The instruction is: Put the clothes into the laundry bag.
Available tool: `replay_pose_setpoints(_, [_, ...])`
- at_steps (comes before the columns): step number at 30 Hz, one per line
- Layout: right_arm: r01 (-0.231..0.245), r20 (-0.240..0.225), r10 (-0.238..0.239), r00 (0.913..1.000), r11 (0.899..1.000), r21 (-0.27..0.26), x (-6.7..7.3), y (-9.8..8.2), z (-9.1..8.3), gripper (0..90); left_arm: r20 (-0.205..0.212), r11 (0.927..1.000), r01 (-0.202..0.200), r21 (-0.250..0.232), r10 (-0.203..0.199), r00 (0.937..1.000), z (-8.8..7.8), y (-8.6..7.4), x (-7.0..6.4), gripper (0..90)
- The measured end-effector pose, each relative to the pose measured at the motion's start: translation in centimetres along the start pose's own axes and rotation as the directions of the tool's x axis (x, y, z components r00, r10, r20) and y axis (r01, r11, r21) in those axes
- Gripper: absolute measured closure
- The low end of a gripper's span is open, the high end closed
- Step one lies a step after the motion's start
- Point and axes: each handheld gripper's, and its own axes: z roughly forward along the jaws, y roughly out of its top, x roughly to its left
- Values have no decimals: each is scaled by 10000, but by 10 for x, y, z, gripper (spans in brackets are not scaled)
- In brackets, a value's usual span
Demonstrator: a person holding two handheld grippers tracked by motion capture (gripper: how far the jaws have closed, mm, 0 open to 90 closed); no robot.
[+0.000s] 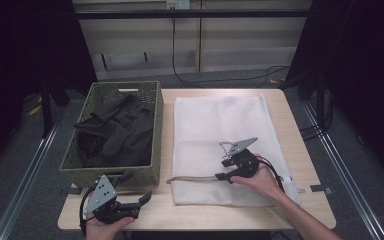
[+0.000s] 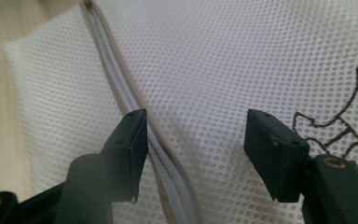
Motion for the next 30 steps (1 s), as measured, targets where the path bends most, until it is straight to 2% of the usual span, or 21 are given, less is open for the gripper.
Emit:
replay_pose_setpoints(2, [9,140,-11,9999,9999,105,1,0,1,407,-5,10000,53,-2,-53,10000,1,0,1,150])
replay_pose_setpoints(3, [161,-46,-160,9999,9997,184,2,-1,4,406,25,10000,81,-23,-80,10000,2,0,1,149])
replay_pose_setpoints(5, [346,178,-351,9992,9991,264,5,0,4,399,48,9999,120,47,-120,9999,3,0,0,148])
replay_pose_setpoints(6, [397,12,-398,9992,9990,210,7,1,4,395,68,9999,109,35,-110,9999,2,0,-1,147])
replay_pose_setpoints(7, [423,246,-434,9988,9981,442,10,1,3,390,103,9999,117,10,-117,9999,1,0,-2,147])
replay_pose_setpoints(8, [638,381,-656,9971,9969,456,11,0,2,395,100,9998,182,-41,-182,9998,0,0,-4,147])
replay_pose_setpoints(11, [758,603,-826,9948,9913,1073,12,-5,8,394,141,10000,73,4,-73,9999,-1,1,-5,147])
replay_pose_setpoints(12, [598,590,-662,9961,9928,1038,11,-8,9,392,169,9999,113,-4,-113,9998,0,0,-5,147])
replay_pose_setpoints(14, [637,463,-688,9966,9926,1032,10,-7,9,393,190,9999,93,50,-94,9998,0,0,-5,147])
replay_pose_setpoints(19, [580,498,-633,9967,9930,1028,11,-7,10,420,217,10000,-58,80,57,9997,-1,0,-5,146])
replay_pose_setpoints(20, [526,456,-573,9973,9938,975,8,-7,8,487,237,10000,0,51,-2,9997,-1,-1,-5,146])
replay_pose_setpoints(23, [288,403,-325,9987,9955,903,3,-7,8,530,326,10000,10,96,-13,9995,-1,-1,-4,145])
replay_pose_setpoints(24, [-12,257,-14,9997,9949,1013,0,-6,6,567,300,10000,64,67,-66,9995,0,-1,-4,145])
replay_pose_setpoints(26, [100,294,-131,9995,9946,1031,-1,-5,7,586,280,9999,89,97,-92,9996,0,-1,-4,145])
replay_pose_setpoints(28, [-61,322,27,9995,9944,1056,-2,-4,6,609,289,9998,140,158,-145,9995,1,-2,-3,145])
replay_pose_setpoints(30, [-11,249,-13,9997,9955,952,-4,-5,7,617,339,9997,117,211,-124,9993,2,-3,-2,142])
